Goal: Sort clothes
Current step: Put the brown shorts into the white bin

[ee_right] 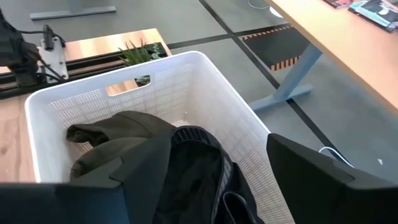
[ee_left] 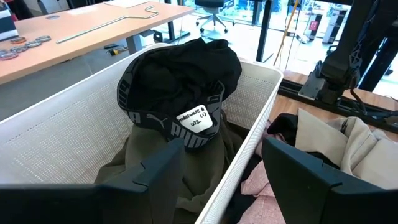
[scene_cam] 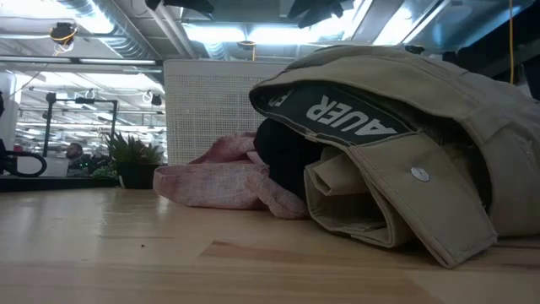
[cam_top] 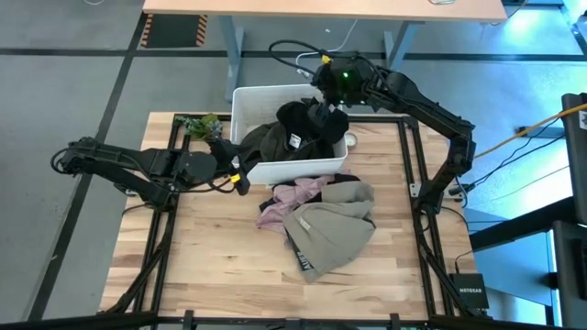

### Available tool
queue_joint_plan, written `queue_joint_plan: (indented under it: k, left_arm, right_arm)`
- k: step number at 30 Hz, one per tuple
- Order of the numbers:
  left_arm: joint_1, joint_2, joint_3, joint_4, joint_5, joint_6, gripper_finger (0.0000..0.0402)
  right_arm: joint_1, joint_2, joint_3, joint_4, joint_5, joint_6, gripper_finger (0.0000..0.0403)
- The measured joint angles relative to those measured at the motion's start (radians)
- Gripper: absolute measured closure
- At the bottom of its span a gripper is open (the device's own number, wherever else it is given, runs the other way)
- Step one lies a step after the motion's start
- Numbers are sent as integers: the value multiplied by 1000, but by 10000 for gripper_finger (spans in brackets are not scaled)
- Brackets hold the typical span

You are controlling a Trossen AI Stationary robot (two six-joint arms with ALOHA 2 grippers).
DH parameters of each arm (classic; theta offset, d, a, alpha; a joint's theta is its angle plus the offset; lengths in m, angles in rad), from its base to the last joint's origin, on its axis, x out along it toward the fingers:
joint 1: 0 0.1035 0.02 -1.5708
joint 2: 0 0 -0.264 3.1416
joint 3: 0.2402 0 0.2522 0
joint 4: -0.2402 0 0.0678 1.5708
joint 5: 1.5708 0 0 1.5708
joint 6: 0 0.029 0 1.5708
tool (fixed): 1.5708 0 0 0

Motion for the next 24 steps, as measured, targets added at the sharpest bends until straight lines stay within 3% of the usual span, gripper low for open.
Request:
queue_joint_plan:
  k: [13, 17, 24]
  left_arm:
    - [0, 0, 0, -6, 2, 1, 192]
    - [-1, -1, 0, -26, 117, 17, 192]
    - [-1, -2, 0, -26, 116, 31, 192]
  right_arm:
    - [0, 0, 0, -18, -27, -2, 119]
    - [0, 0, 0, -46, -62, -18, 119]
    - [2, 0, 0, -124, -114, -27, 119]
